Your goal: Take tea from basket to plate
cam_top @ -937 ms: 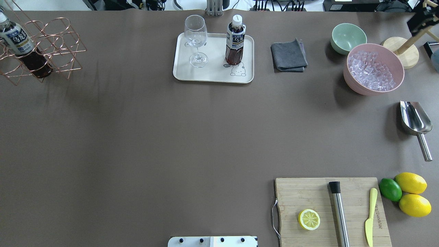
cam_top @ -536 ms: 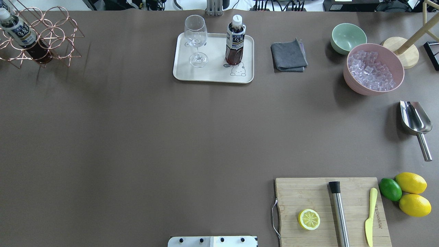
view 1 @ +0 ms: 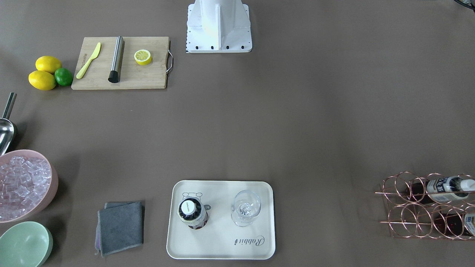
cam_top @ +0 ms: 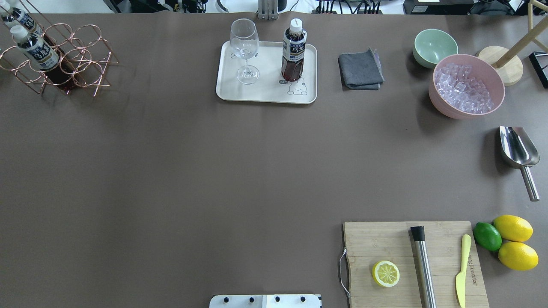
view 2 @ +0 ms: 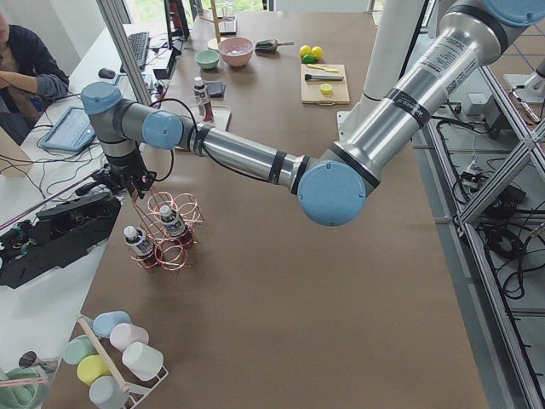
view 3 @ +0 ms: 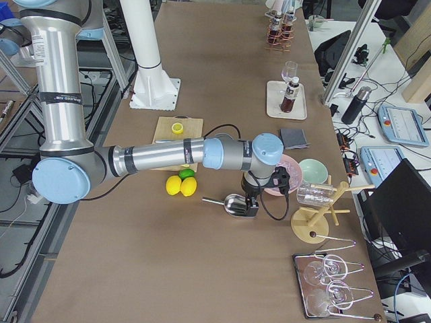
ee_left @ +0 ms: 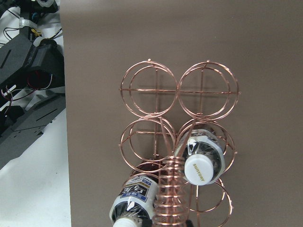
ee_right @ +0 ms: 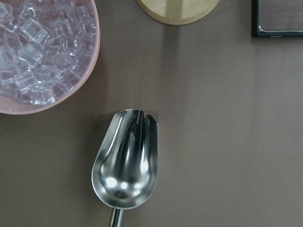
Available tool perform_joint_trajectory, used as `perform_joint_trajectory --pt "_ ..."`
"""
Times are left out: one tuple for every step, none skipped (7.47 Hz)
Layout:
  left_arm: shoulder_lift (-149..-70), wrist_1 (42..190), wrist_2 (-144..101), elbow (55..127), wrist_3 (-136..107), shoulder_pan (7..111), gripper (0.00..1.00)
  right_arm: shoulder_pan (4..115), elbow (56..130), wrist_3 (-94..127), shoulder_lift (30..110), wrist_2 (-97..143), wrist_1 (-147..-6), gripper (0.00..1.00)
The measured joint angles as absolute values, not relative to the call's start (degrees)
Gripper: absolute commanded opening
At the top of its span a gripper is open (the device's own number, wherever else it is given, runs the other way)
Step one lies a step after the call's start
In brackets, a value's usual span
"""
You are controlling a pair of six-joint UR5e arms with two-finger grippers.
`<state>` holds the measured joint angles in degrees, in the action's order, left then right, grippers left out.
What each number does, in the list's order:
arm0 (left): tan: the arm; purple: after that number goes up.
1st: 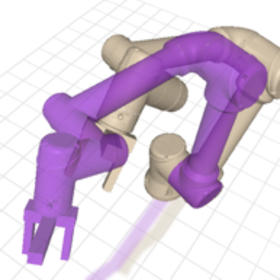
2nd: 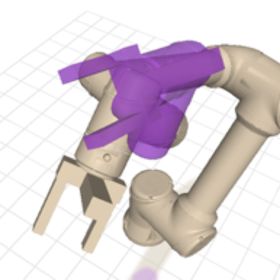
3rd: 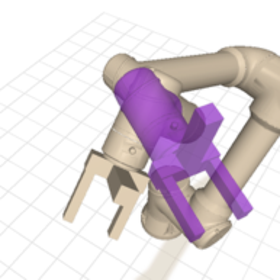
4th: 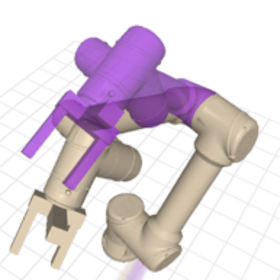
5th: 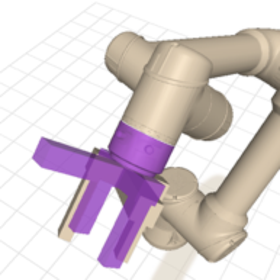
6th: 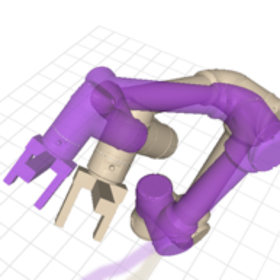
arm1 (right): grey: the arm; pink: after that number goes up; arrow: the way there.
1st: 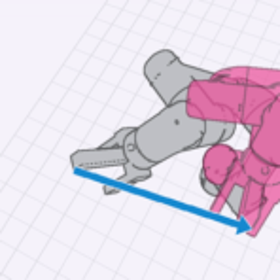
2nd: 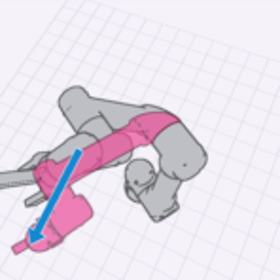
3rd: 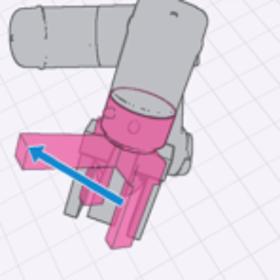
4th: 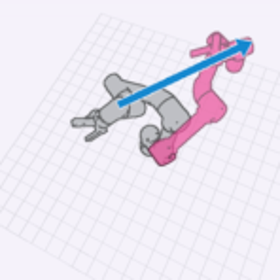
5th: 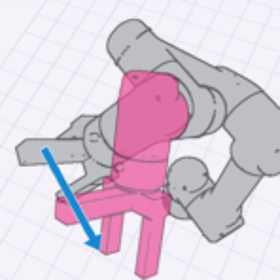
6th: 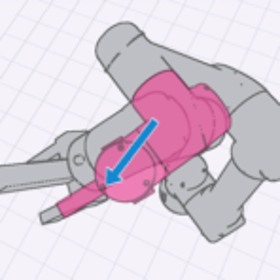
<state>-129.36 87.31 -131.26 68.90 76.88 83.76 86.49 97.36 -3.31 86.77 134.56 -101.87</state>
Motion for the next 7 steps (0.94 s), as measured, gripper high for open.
perform_joint_trajectory --pt "-129.36 87.72 -131.23 68.61 76.96 83.57 0.00 86.33 94.32 -3.17 86.88 134.94 -98.51 1.00" --pt "-129.36 87.75 -131.18 68.52 76.94 83.57 0.00 86.25 92.07 -3.19 87.01 135.19 -95.25 1.00" --pt "-129.33 87.65 -131.15 68.62 76.83 83.66 0.00 86.11 91.20 -3.23 87.24 135.23 -93.71 1.00" --pt "-129.25 87.53 -131.14 68.83 76.63 83.86 0.00 86.07 91.04 -3.33 87.48 135.08 -93.06 1.00" --pt "-129.16 87.47 -131.18 69.16 76.53 84.00 0.00 86.06 91.01 -3.38 87.92 134.89 -92.83 1.00" --pt "-129.00 87.37 -131.25 69.46 76.49 84.06 0.00 86.04 90.74 -3.29 88.22 134.82 -92.80 1.00" --pt "-128.90 87.31 -131.28 69.70 76.47 84.09 0.40 85.97 90.56 -3.21 88.44 134.63 -92.76 1.00"
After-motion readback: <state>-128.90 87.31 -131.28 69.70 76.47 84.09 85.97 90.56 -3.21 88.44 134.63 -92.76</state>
